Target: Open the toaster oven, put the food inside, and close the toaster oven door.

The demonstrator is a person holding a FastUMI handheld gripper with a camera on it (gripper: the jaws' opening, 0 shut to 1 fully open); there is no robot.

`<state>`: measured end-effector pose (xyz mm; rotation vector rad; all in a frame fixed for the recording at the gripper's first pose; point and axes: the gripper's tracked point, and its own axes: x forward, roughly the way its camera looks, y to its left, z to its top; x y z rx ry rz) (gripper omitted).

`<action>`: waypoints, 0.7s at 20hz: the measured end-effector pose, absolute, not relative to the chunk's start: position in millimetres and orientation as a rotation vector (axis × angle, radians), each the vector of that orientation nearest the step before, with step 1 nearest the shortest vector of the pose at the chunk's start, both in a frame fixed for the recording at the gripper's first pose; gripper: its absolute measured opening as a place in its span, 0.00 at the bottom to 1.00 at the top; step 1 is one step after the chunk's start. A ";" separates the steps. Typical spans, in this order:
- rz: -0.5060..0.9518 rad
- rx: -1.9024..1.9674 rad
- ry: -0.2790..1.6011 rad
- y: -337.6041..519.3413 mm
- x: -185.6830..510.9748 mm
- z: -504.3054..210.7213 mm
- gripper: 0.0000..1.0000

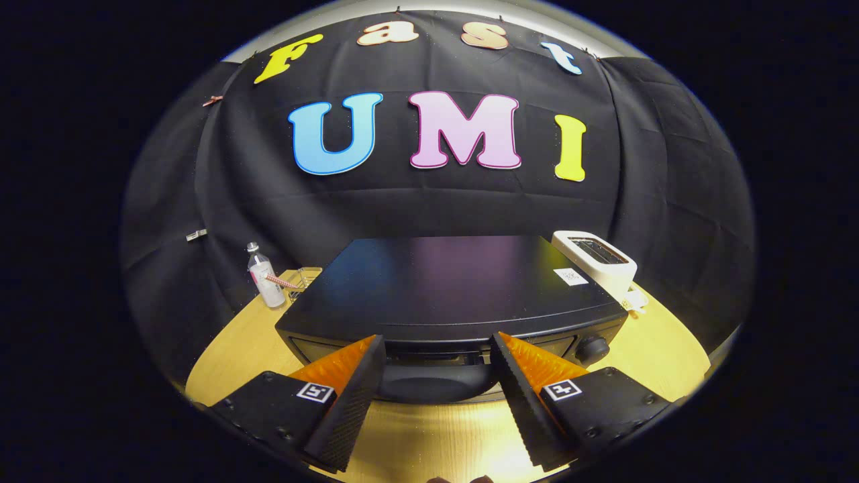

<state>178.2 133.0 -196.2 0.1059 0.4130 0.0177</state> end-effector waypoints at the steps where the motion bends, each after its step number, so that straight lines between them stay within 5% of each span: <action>1: 0.017 0.109 0.416 132.5 177.2 -196.8 0.97; 14: 0.049 0.131 0.445 135.7 133.3 -207.4 0.97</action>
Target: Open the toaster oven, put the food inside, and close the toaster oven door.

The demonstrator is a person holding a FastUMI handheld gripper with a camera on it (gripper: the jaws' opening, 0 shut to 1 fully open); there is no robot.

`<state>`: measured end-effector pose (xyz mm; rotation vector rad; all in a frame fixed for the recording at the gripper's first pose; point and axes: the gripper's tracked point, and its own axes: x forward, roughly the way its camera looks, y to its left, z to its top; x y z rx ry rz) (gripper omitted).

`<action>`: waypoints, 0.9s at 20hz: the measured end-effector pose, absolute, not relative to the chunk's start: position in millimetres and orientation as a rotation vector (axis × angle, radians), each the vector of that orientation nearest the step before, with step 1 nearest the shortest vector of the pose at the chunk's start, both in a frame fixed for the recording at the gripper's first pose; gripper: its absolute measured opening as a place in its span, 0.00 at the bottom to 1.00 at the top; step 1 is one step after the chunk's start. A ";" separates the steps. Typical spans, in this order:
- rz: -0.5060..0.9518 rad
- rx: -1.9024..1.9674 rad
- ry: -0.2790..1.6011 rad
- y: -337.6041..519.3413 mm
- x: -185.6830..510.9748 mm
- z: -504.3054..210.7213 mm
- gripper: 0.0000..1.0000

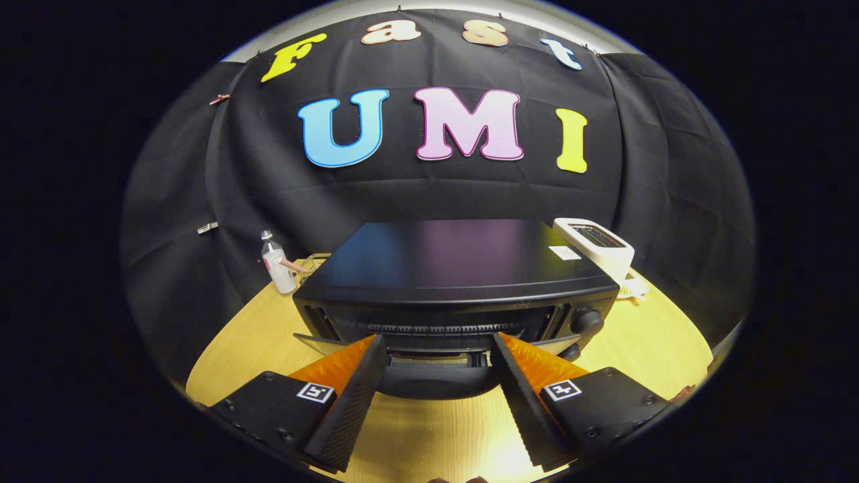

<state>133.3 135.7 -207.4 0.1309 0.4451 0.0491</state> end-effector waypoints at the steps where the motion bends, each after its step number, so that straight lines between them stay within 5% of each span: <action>1: 0.049 0.131 0.448 136.0 129.6 -208.2 0.97; 18: 0.052 0.116 0.477 142.1 39.7 -284.1 0.97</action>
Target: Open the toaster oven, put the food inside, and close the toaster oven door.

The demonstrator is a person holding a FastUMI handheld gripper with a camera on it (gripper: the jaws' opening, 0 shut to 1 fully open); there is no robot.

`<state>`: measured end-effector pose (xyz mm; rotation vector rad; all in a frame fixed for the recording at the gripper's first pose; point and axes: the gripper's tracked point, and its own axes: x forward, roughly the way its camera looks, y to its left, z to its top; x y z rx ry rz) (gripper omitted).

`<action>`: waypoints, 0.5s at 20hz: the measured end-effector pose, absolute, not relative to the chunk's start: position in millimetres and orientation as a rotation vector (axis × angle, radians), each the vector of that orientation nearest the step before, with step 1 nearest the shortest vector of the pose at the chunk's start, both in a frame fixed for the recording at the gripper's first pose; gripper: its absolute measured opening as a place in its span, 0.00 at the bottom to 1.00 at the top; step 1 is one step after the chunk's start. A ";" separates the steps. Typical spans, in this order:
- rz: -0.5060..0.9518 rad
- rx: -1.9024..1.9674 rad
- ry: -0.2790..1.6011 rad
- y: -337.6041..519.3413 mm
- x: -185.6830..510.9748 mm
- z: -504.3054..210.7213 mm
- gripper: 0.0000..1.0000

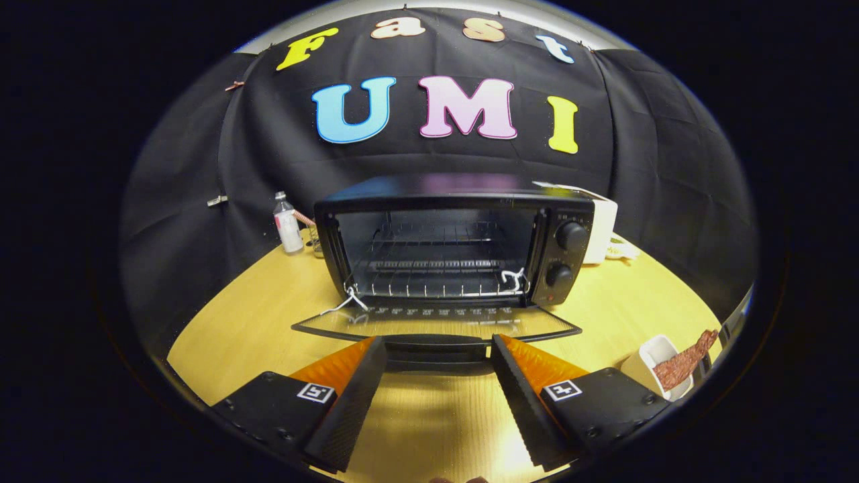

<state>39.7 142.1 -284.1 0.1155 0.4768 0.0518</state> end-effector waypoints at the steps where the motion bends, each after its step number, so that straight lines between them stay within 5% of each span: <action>1: 0.051 0.115 0.473 142.8 36.5 -290.7 0.97; 10: 0.060 0.106 0.518 136.3 21.1 -315.5 0.97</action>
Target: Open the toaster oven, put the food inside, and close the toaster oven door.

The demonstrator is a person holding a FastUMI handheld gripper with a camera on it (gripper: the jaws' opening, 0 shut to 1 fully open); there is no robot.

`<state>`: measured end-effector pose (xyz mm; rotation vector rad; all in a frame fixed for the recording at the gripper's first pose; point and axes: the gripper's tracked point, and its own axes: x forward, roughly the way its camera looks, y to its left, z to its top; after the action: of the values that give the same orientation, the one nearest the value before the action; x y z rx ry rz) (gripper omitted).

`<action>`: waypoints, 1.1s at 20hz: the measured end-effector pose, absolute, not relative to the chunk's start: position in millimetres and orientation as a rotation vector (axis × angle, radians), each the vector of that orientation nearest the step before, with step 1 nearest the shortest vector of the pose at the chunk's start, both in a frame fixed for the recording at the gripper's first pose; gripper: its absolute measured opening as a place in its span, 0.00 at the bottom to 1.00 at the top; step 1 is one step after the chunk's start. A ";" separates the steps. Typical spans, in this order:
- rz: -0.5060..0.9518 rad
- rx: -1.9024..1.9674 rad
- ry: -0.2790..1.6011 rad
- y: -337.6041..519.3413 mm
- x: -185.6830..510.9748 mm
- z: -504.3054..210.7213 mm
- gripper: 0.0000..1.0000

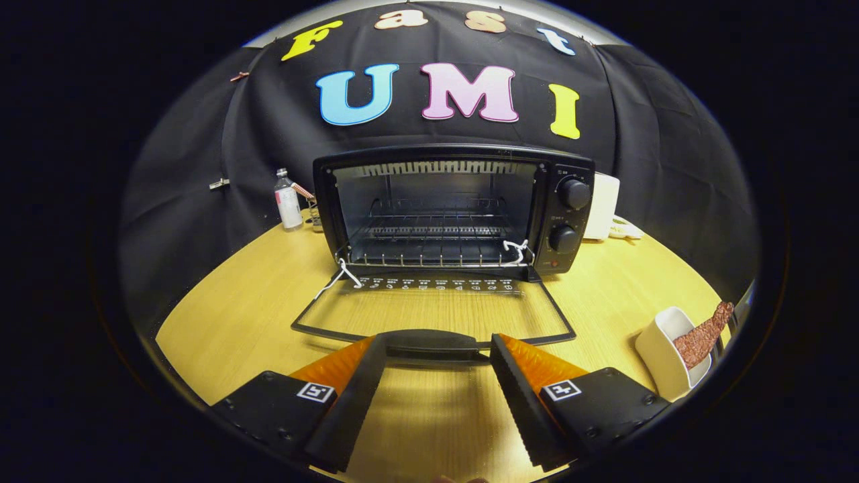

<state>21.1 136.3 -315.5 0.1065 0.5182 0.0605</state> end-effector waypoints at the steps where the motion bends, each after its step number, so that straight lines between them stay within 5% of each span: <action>1: 0.061 0.110 0.511 132.9 18.8 -308.5 0.97; 14: 0.073 0.036 0.414 13.8 -10.4 -165.8 0.98; 22: -0.063 0.159 0.516 -115.4 -16.8 -179.8 0.98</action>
<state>-16.8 -115.4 -179.8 0.1587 0.5161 -0.0630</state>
